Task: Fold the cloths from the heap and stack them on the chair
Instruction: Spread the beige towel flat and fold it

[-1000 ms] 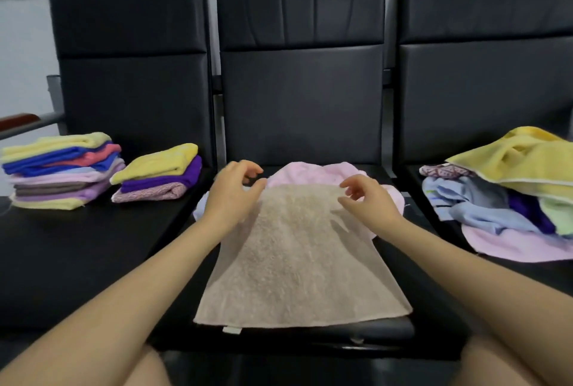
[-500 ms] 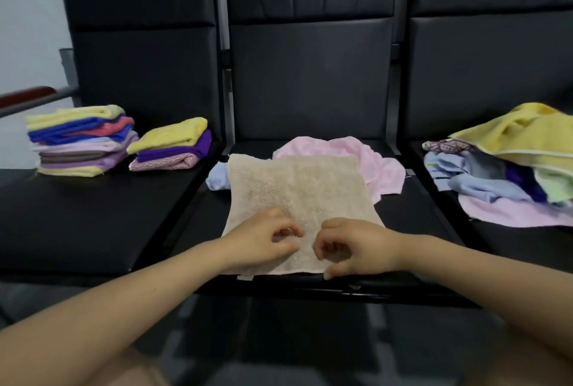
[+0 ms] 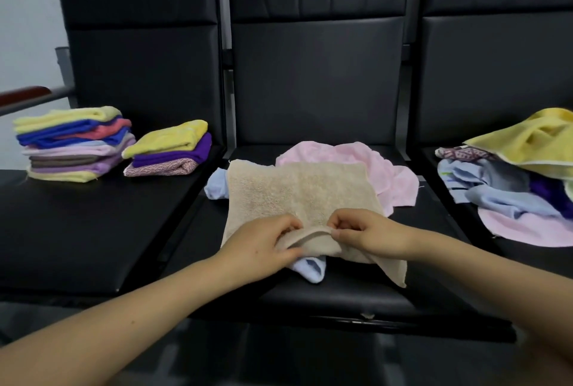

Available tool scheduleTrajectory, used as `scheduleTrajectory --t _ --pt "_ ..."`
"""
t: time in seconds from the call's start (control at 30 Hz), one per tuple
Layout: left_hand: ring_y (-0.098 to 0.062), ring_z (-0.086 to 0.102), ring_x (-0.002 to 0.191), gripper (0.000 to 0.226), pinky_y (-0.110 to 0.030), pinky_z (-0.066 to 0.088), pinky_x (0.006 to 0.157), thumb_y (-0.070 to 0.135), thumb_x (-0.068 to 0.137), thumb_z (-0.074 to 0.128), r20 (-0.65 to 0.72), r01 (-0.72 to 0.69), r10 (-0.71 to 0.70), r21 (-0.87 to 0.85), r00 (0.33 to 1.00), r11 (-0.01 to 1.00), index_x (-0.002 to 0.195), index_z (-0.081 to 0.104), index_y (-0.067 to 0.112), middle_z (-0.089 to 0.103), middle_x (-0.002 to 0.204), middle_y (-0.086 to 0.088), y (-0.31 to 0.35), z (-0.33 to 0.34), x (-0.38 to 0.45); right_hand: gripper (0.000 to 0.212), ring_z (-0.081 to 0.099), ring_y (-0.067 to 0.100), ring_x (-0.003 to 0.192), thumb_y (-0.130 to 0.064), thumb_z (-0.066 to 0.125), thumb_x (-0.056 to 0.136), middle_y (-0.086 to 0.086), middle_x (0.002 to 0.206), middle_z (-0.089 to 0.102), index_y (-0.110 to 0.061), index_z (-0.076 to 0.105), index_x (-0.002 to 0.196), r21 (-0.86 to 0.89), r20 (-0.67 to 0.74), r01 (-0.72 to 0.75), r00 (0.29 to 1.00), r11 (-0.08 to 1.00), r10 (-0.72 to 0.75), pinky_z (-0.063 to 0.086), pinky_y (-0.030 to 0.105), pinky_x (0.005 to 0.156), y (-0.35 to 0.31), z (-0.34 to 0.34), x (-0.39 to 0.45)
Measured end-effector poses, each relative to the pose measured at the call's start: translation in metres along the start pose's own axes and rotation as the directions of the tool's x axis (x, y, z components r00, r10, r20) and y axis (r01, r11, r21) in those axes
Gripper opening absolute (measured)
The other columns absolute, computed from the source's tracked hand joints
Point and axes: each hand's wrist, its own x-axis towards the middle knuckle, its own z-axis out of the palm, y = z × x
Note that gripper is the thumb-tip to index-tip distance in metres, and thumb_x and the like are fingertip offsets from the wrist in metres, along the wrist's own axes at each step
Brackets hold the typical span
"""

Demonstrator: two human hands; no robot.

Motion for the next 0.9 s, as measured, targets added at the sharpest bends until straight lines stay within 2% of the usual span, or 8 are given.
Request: scheduleTrajectory --t 0.17,0.27,0.4,0.47,0.63,0.73,0.8,0.9 --pt "-0.003 0.059 0.081 0.016 -0.018 0.044 0.071 0.033 0.087 0.056 -0.123 -0.006 -0.003 -0.073 0.992 0.997 0.092 0.068 0.025 0.064 0.083 0.016 -0.014 -0.018 0.010 0.018 0.043 0.003 0.064 -0.027 0.048 0.100 -0.006 0.073 0.049 -0.019 0.053 0.085 0.022 -0.069 -0.003 0.998 1.000 0.004 0.040 0.018 0.060 0.006 -0.005 0.010" --pt "0.009 0.057 0.081 0.014 -0.012 0.040 0.071 0.019 0.095 0.057 -0.115 0.028 -0.034 -0.053 0.993 0.998 0.091 0.070 0.021 0.062 0.079 0.023 -0.023 -0.031 0.016 0.019 0.046 0.000 0.061 -0.039 0.061 0.092 -0.014 0.068 0.053 -0.024 0.054 0.082 -0.112 -0.073 0.048 0.996 0.993 -0.056 0.040 0.016 0.060 0.003 -0.012 0.010" --pt "0.005 0.051 0.078 0.022 -0.011 0.036 0.073 0.018 0.102 0.044 -0.042 0.190 -0.194 -0.091 0.980 0.978 0.086 0.054 0.028 0.055 0.079 0.017 -0.037 -0.042 0.018 0.032 0.043 0.002 0.055 -0.023 0.054 0.097 -0.012 0.058 0.046 -0.018 0.043 0.067 -0.277 -0.137 -0.008 0.990 0.961 -0.031 0.034 0.019 0.056 0.003 -0.027 0.011" --pt "-0.004 0.050 0.077 0.019 -0.022 0.039 0.073 0.025 0.101 0.044 -0.037 0.237 -0.241 -0.092 0.970 0.967 0.085 0.054 0.022 0.055 0.078 0.009 -0.044 -0.044 0.017 0.031 0.040 0.004 0.056 -0.015 0.048 0.097 -0.007 0.061 0.045 -0.012 0.043 0.067 -0.288 -0.201 -0.069 0.979 0.955 0.010 0.034 0.023 0.060 0.010 -0.035 0.010" --pt "-0.005 0.055 0.076 0.024 -0.025 0.042 0.071 0.050 0.083 0.065 -0.031 0.224 -0.225 -0.038 0.974 0.974 0.088 0.057 0.028 0.062 0.084 0.005 -0.063 -0.057 0.014 0.028 0.048 0.009 0.064 -0.020 0.051 0.100 0.001 0.069 0.050 -0.004 0.059 0.078 0.195 -0.287 -0.149 0.936 0.969 0.202 0.042 0.012 0.055 0.019 -0.048 0.004" --pt "-0.005 0.049 0.069 0.047 -0.026 0.039 0.067 0.056 0.080 0.056 -0.096 0.198 -0.221 -0.202 0.970 0.959 0.084 0.064 0.010 0.058 0.074 -0.005 -0.063 -0.068 0.008 0.024 0.065 0.020 0.098 -0.024 0.051 0.099 0.009 0.103 0.069 -0.006 0.068 0.100 0.439 -0.280 -0.171 0.907 0.882 0.315 0.052 0.031 0.091 0.027 -0.047 0.002" --pt "-0.006 0.051 0.070 0.040 -0.029 0.039 0.067 0.045 0.092 0.057 -0.132 0.237 -0.284 -0.290 0.950 0.927 0.084 0.069 0.008 0.060 0.074 -0.006 -0.062 -0.073 0.004 0.023 0.061 0.021 0.114 -0.025 0.049 0.100 0.007 0.119 0.067 -0.012 0.066 0.107 0.528 -0.256 -0.168 0.904 0.833 0.344 0.045 0.040 0.104 0.027 -0.044 -0.003" --pt "-0.011 0.057 0.083 0.031 -0.032 0.041 0.076 0.034 0.098 0.053 -0.131 0.277 -0.354 -0.401 0.926 0.873 0.090 0.070 0.009 0.068 0.091 -0.011 -0.060 -0.076 0.002 0.027 0.063 0.017 0.108 -0.024 0.044 0.102 0.004 0.115 0.067 -0.010 0.062 0.115 0.603 -0.199 -0.171 0.914 0.779 0.354 0.048 0.032 0.096 0.019 -0.041 -0.008"
